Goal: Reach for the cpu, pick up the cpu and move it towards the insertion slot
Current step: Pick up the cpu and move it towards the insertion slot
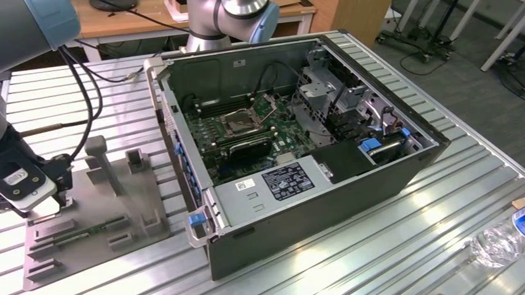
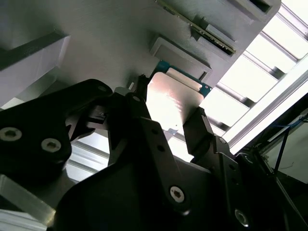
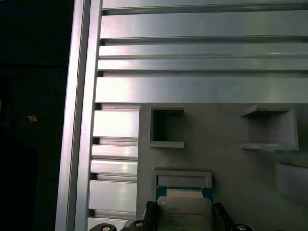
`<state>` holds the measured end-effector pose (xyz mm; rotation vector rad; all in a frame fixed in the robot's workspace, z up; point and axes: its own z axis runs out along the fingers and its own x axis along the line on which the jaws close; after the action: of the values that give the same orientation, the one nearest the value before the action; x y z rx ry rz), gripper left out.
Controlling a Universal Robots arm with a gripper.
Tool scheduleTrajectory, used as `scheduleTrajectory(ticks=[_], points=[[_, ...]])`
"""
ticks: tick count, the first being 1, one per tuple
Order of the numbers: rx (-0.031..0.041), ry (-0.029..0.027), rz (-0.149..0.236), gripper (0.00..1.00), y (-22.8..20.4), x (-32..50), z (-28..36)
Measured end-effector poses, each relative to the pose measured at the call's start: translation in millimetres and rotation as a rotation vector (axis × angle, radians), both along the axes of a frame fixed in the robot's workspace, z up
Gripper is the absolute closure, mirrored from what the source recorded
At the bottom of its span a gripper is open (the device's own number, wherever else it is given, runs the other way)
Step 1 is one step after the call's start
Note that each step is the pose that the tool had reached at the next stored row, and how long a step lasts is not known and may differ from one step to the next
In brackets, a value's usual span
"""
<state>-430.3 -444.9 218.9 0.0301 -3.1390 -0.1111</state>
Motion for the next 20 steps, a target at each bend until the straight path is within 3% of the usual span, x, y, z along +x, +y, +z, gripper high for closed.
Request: scheduleTrajectory(ticks=[5, 13, 20], points=[[-0.0001, 0.0001, 0.0, 0.46, 0.0, 0.0, 2.7], [0.0, 0.0, 0.0, 0.46, 0.0, 0.0, 13.1], [0.0, 0.0, 0.0, 0.46, 0.0, 0.0, 14.9]])
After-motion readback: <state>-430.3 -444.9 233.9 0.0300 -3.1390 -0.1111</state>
